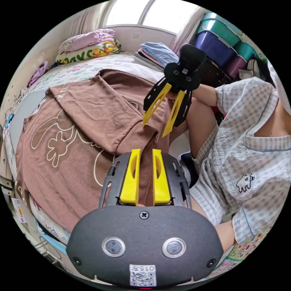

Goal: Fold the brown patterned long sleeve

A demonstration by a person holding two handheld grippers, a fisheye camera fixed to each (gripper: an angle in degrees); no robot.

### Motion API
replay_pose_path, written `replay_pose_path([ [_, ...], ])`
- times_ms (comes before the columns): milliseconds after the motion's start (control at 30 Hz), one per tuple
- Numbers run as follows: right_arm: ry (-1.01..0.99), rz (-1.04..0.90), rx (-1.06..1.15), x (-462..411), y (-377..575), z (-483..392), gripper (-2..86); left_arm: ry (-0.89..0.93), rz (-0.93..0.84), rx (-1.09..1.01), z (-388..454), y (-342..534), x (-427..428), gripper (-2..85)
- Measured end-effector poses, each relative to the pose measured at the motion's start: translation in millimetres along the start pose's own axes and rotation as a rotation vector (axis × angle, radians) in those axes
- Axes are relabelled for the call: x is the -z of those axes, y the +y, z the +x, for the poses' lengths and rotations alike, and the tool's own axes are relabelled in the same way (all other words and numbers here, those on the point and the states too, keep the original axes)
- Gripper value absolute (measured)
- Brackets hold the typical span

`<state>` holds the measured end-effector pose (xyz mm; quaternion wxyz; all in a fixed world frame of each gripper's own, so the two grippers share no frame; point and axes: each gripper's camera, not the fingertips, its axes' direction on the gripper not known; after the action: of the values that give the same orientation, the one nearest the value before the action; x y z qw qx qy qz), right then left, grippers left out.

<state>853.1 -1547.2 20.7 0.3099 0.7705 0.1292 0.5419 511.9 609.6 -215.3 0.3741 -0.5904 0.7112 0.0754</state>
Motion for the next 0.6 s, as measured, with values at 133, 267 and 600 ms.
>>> replay_pose_path([
  [133,0.025,-0.029,-0.021,-11.2,3.2,11.0,8.4,-0.096,-0.083,0.014,13.6,-4.2,-17.5,7.0],
  [267,0.01,-0.01,-0.024,-2.4,7.4,22.6,4.4,-0.19,-0.107,0.015,29.5,-2.5,-24.4,4.4],
  [600,0.048,-0.067,0.063,22.9,0.8,38.4,-0.7,-0.231,-0.055,-0.031,61.3,15.1,-5.4,-0.6],
])
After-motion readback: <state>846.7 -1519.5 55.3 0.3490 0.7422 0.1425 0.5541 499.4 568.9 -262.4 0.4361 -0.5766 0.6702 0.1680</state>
